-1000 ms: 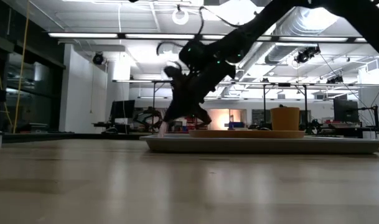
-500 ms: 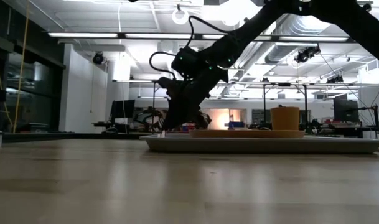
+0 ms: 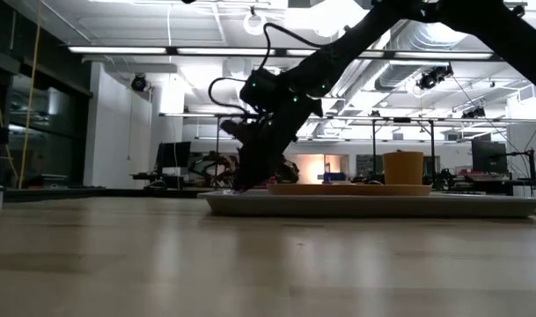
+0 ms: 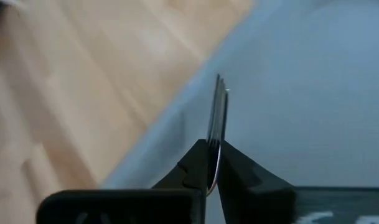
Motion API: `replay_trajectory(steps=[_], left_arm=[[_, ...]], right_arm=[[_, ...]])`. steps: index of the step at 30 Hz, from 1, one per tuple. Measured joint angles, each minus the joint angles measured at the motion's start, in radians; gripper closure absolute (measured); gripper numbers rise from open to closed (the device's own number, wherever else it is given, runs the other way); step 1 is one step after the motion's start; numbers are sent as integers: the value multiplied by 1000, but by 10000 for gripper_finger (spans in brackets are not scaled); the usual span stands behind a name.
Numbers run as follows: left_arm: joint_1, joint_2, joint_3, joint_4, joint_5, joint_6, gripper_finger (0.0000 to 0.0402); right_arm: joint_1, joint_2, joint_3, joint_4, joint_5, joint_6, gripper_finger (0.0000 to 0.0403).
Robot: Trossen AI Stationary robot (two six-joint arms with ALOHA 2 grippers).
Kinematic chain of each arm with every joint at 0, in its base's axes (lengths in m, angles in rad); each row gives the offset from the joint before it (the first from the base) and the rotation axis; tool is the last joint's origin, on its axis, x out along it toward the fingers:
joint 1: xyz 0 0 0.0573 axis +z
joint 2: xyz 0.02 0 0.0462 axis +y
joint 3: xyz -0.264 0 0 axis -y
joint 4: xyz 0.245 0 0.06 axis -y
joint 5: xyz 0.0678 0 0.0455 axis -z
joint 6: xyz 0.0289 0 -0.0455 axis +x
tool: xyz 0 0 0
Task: Pick and place plate/cup/fork/spoon on tray
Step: Put the pink fork on the gray serving tray to the left of the orange plate
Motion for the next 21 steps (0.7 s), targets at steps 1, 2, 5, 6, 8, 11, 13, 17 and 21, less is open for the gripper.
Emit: replay_trajectory(steps=[1,2,5,6,8,11,13,17,21], left_arm=[[0,0,0,0,0,0,218],[0,0,0,0,0,0,218],[0,0,0,0,0,-7,218],[0,0,0,0,0,-10,218],[0,0,0,0,0,-12,218],[0,0,0,0,0,-15,218],[0,0,0,0,0,-15,218],[0,0,0,0,0,-15,218],[0,0,0,0,1,-15,218]], right_arm=[[3,7,0,-4,17,14,378],[5,13,0,1,31,29,373],[6,16,-1,-10,38,59,355],[7,16,-1,-7,47,53,349],[7,15,-1,-5,52,42,339],[7,15,-1,-5,50,38,327],[7,15,-1,-3,50,37,320],[7,15,-1,5,44,53,298],[2,10,-1,-3,16,52,273]])
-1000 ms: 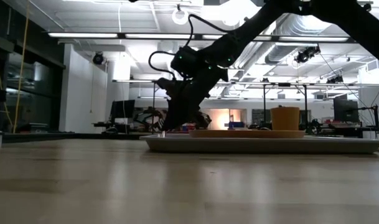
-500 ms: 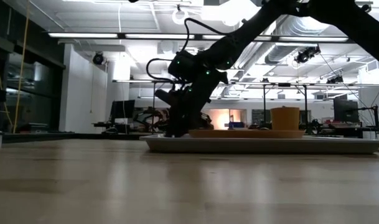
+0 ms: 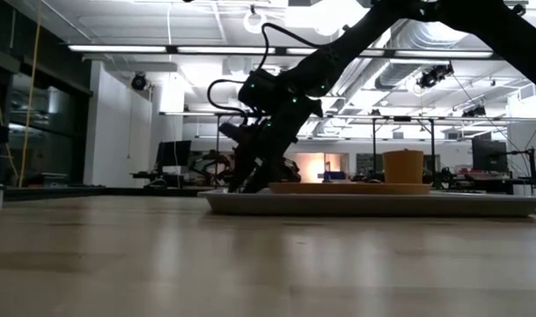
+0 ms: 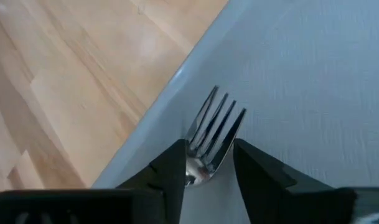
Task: Pick and place plate/cup/fork/spoon on tray
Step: Put the pink fork on the gray serving tray to the left of the orange plate, then put the orange spoon on the gray serving tray to the right of the pink spoon
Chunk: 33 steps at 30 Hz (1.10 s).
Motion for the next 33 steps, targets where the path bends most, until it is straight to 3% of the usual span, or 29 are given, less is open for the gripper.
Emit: replay_trajectory(steps=[6,15,20,24,28,33], left_arm=[[0,0,0,0,0,0,218],[0,0,0,0,2,0,218],[-3,0,0,-2,2,0,218],[-4,0,0,-8,2,0,218],[-4,0,0,-11,1,13,218],[-3,0,0,-12,1,16,218]], right_arm=[[-16,-16,0,-9,-61,2,251],[-15,-95,0,41,-13,-69,249],[-26,-249,2,-100,79,-220,249],[-22,-382,-10,-368,158,-299,249],[-2,-565,-185,-531,213,-273,249],[44,-909,-524,-566,238,3,249]])
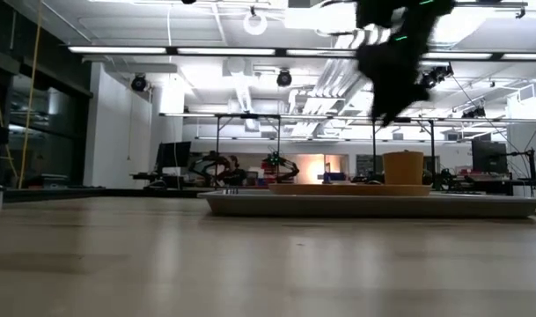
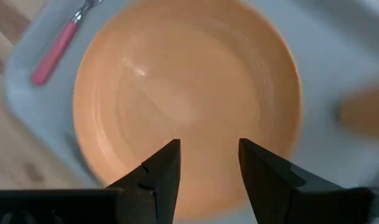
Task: Pick and place plate/cup/fork/spoon on tray
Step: Put the orange spoon on the gray serving tray to the right of the pink spoon
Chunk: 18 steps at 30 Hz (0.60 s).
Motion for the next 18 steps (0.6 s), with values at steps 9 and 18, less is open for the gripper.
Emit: replay_trajectory(steps=[9,18], left_arm=[[0,1,0,0,-1,2,218],[0,1,0,-3,-1,2,218]], right_arm=[[65,-338,-198,-263,111,440,256],[-24,-146,-315,-396,168,422,318]])
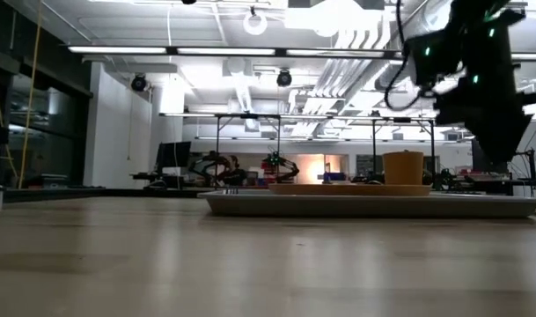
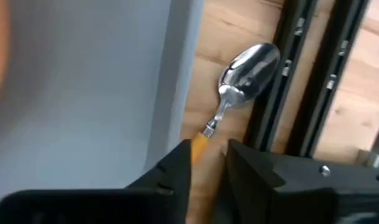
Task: Pick and place plate/cup/fork/spoon on tray
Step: Put the orange spoon on the gray serving tray to the right of the pink spoon
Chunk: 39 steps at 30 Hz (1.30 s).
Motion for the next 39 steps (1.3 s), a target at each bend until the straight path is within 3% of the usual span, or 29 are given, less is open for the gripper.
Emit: replay_trajectory(steps=[5,16,30,35,39], left_arm=[[0,0,0,0,0,0,218],[0,0,0,0,0,0,218],[0,0,0,0,0,0,218],[0,0,0,0,0,0,218],[0,0,0,0,0,0,218]], right_arm=[[-28,58,-98,118,60,21,395],[-30,84,-195,276,47,64,401],[-29,84,-146,478,-7,99,403],[-33,65,-35,226,116,127,402],[-69,61,2,61,133,180,401]])
